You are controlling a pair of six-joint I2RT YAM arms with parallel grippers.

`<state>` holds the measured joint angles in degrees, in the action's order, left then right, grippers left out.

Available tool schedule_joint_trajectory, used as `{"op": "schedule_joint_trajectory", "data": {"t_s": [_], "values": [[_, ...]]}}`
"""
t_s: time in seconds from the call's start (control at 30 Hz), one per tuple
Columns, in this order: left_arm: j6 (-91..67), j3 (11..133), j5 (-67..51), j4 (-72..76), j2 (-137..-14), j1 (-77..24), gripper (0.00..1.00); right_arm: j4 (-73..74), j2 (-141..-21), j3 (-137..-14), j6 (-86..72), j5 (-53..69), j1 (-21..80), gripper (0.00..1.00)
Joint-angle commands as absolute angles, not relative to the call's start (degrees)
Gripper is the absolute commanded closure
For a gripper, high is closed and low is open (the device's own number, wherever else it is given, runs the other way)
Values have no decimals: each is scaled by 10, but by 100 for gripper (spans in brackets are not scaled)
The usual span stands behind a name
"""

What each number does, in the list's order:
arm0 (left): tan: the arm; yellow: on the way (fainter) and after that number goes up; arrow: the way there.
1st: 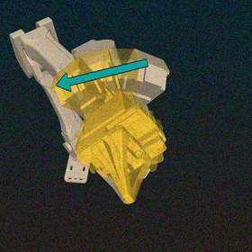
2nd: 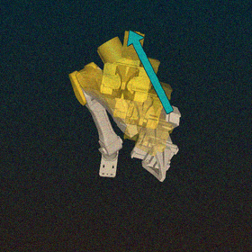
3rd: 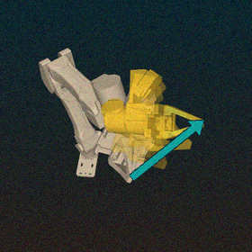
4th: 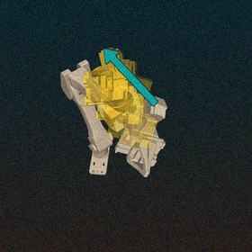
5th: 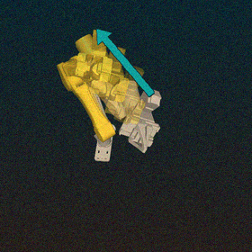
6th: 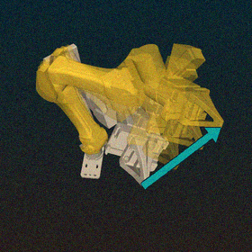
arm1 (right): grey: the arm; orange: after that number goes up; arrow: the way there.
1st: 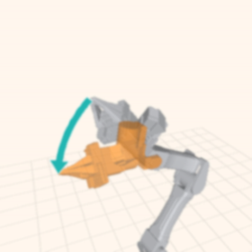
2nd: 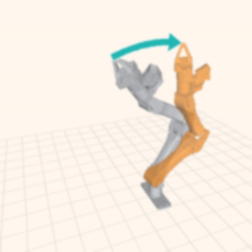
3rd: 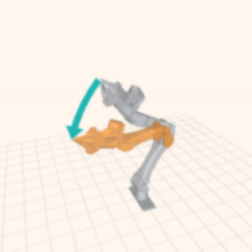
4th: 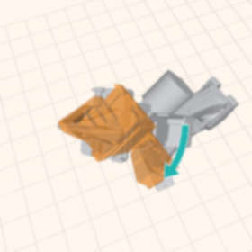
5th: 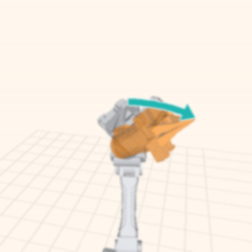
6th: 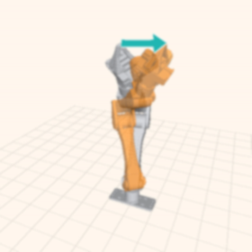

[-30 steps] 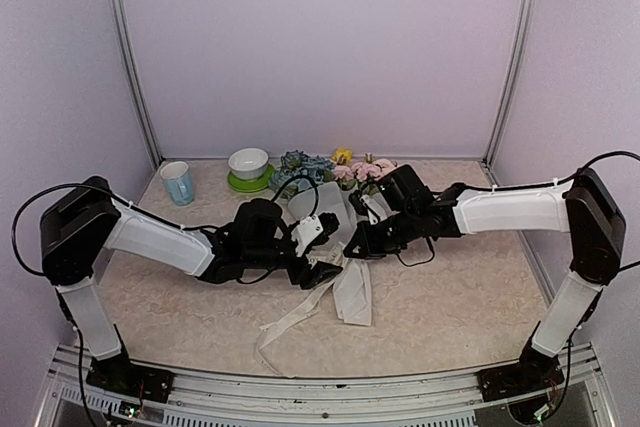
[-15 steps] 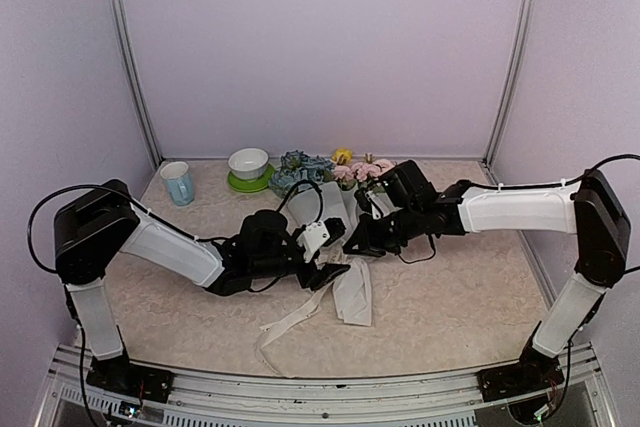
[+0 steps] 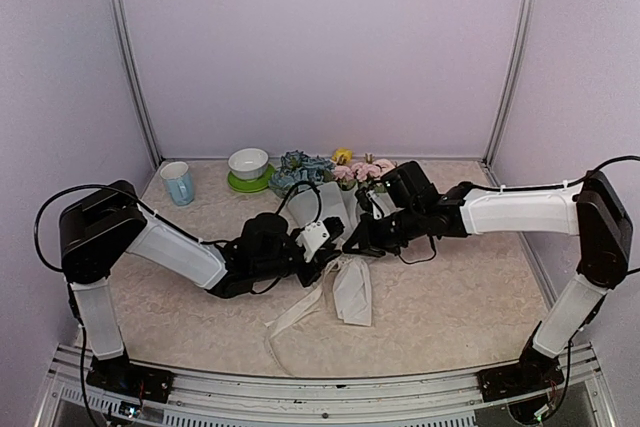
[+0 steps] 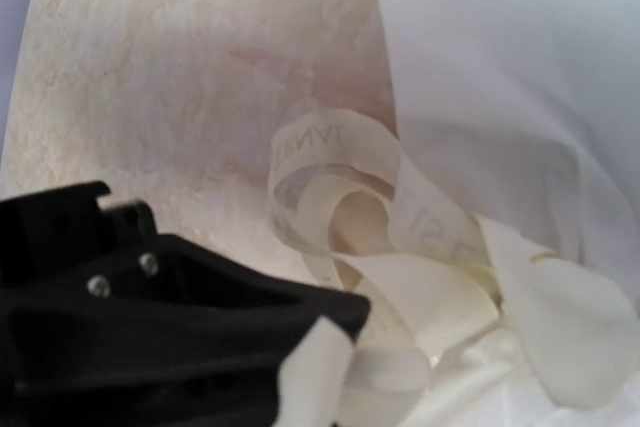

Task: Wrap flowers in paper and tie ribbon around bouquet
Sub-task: Cross the half-tied ribbon over the folded bouquet.

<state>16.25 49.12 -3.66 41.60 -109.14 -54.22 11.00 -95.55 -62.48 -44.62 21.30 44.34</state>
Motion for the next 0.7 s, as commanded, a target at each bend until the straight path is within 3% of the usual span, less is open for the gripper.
{"op": "schedule_joint_trajectory", "data": {"t_s": [0.0, 0.07, 0.23, 0.37, 0.57, 0.67], "values": [[159, 479, -51, 439, -1086, -544, 94, 103, -937, -612, -449, 215, 439, 100], [158, 479, -55, 435, -1085, -543, 100, 103, -939, -614, -447, 216, 439, 100], [141, 493, -75, 378, -1077, -532, 100, 132, -939, -630, -419, 213, 423, 100], [107, 527, -113, 285, -1076, -512, 100, 171, -937, -648, -347, 225, 381, 78], [62, 557, -148, 211, -1088, -506, 100, 272, -1023, -760, -184, 207, 370, 73], [54, 565, -159, 205, -1093, -505, 100, 340, -1080, -827, -133, 211, 370, 75]]}}
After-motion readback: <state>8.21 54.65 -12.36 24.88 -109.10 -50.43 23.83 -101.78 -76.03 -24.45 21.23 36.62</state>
